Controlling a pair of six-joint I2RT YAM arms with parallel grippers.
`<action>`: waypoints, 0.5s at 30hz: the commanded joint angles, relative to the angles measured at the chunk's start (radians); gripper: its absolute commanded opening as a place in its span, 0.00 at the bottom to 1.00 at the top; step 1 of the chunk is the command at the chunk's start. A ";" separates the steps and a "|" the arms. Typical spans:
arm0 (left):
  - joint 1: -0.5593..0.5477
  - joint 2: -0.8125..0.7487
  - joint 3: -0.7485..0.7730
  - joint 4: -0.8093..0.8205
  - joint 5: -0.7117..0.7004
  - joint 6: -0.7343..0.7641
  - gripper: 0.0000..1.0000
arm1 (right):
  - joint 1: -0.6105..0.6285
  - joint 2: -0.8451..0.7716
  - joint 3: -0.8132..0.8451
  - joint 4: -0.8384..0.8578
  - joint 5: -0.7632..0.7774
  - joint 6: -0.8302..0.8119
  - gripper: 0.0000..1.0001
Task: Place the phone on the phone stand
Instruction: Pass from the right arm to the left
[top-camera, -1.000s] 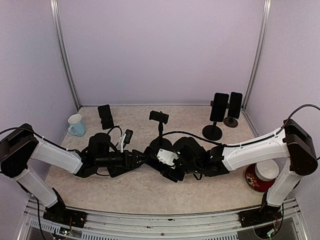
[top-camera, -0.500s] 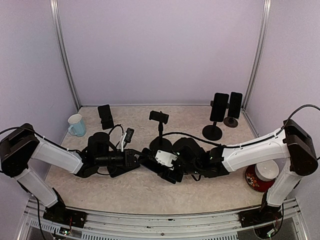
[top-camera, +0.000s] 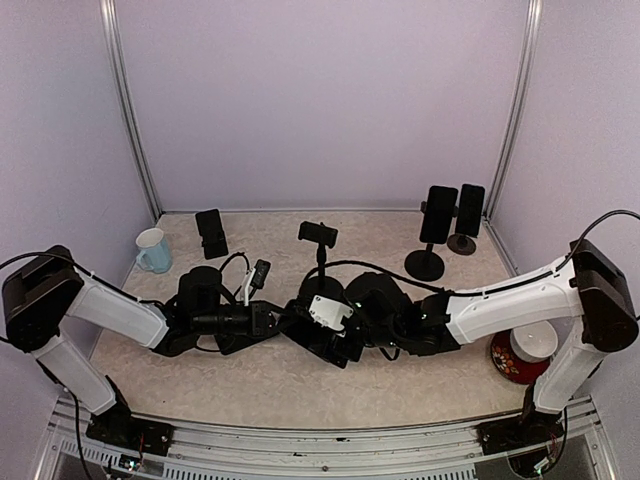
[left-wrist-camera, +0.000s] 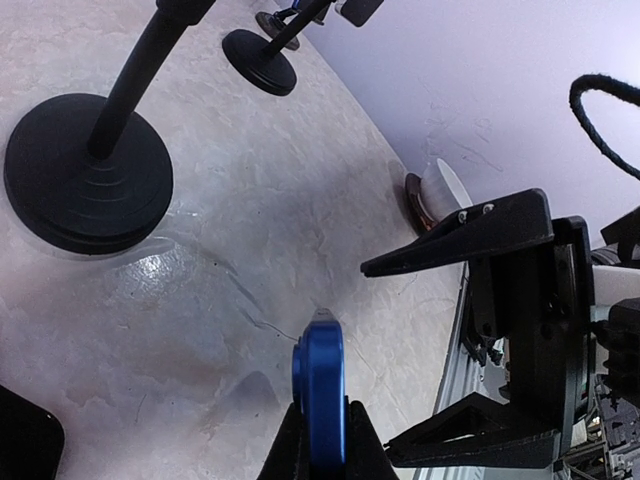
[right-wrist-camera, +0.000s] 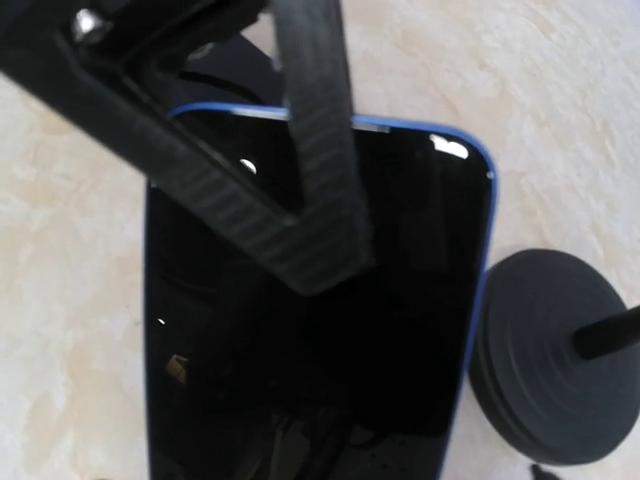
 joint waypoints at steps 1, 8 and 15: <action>-0.006 0.002 0.014 0.058 0.025 0.009 0.00 | 0.009 -0.041 -0.007 0.009 -0.025 0.004 0.93; -0.007 -0.050 0.028 -0.002 0.046 0.085 0.00 | -0.004 -0.068 0.011 -0.066 -0.167 0.017 0.97; -0.006 -0.121 0.035 -0.074 0.078 0.171 0.00 | -0.063 -0.096 0.001 -0.109 -0.312 0.057 0.97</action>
